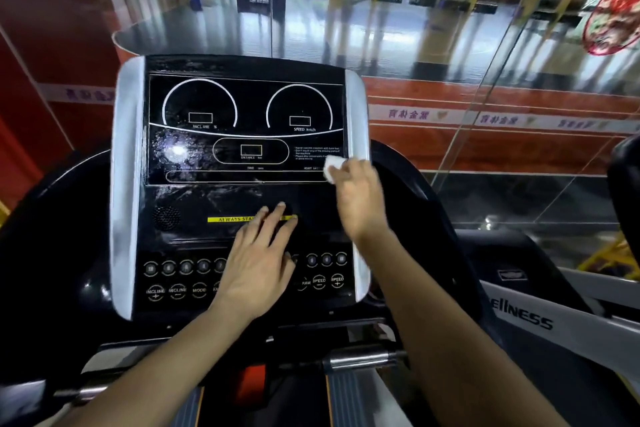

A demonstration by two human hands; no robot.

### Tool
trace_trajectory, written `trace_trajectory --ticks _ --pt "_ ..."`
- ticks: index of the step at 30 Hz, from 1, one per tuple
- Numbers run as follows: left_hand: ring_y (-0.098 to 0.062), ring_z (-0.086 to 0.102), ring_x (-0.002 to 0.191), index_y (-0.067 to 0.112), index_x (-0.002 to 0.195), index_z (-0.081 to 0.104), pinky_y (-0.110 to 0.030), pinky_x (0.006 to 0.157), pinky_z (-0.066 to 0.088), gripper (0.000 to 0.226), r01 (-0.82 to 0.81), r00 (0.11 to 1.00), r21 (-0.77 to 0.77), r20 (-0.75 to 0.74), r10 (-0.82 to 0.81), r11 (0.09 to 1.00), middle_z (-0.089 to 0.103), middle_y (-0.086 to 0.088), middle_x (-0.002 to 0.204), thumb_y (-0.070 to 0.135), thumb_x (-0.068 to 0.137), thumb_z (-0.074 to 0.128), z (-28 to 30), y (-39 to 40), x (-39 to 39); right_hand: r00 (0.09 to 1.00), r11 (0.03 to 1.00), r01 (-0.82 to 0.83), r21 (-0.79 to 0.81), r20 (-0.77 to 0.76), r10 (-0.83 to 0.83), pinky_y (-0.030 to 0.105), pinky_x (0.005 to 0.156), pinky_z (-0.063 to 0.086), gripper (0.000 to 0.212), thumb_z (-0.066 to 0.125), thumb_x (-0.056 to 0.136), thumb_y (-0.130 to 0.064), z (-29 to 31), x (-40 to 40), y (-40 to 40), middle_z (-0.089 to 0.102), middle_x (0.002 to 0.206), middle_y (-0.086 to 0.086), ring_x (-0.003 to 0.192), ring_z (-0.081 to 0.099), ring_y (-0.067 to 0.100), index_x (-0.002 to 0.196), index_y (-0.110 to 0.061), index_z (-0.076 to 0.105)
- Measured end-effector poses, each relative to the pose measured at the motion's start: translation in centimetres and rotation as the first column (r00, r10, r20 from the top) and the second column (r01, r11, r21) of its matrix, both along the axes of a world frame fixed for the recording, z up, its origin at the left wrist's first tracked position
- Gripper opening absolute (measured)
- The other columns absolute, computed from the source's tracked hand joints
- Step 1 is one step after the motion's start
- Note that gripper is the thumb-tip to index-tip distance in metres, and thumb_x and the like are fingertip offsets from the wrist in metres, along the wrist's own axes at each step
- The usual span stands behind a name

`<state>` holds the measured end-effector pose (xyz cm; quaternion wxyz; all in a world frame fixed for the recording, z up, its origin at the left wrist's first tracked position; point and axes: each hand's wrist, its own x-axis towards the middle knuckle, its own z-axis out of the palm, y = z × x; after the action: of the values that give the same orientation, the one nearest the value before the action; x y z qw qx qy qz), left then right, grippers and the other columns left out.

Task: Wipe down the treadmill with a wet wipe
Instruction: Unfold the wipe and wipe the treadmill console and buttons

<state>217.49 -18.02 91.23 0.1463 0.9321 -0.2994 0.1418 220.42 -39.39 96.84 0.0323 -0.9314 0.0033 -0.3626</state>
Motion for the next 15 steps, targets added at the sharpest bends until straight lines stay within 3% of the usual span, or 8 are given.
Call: trace_trajectory --ticks 4,11,15 --pt "-0.032 0.018 0.154 0.021 0.154 0.039 -0.046 0.123 0.016 0.061 -0.015 1.000 0.034 0.019 0.015 0.999 0.023 -0.006 0.167 0.031 0.096 0.056 -0.5 -1.1 0.4 0.998 0.998 0.027 -0.049 0.060 -0.024 0.037 0.072 0.042 0.029 0.066 0.081 0.000 1.0 0.8 -4.4 0.058 0.094 0.010 0.084 0.049 0.030 0.108 -0.008 0.071" --pt "-0.032 0.016 0.155 0.025 0.157 0.035 -0.052 0.124 0.018 0.062 -0.046 0.997 0.090 0.070 0.040 0.995 0.019 -0.006 0.169 0.041 0.097 0.033 -0.2 -3.0 1.6 0.998 0.998 0.058 0.016 0.024 -0.058 0.038 0.072 0.044 0.044 0.071 0.080 -0.004 -4.6 -2.9 -2.1 0.057 0.096 0.006 0.083 0.050 0.028 0.122 -0.009 0.065" --pt "-0.033 0.018 0.155 0.026 0.157 0.036 -0.054 0.124 0.017 0.062 -0.083 0.996 0.101 0.052 0.078 0.991 0.021 -0.006 0.168 0.043 0.097 0.031 -0.3 -3.1 2.6 0.998 0.998 0.055 -0.024 0.029 -0.054 0.038 0.076 0.042 0.043 0.066 0.083 0.001 -1.5 0.0 -3.8 0.057 0.099 0.008 0.089 0.049 0.028 0.125 -0.010 0.064"
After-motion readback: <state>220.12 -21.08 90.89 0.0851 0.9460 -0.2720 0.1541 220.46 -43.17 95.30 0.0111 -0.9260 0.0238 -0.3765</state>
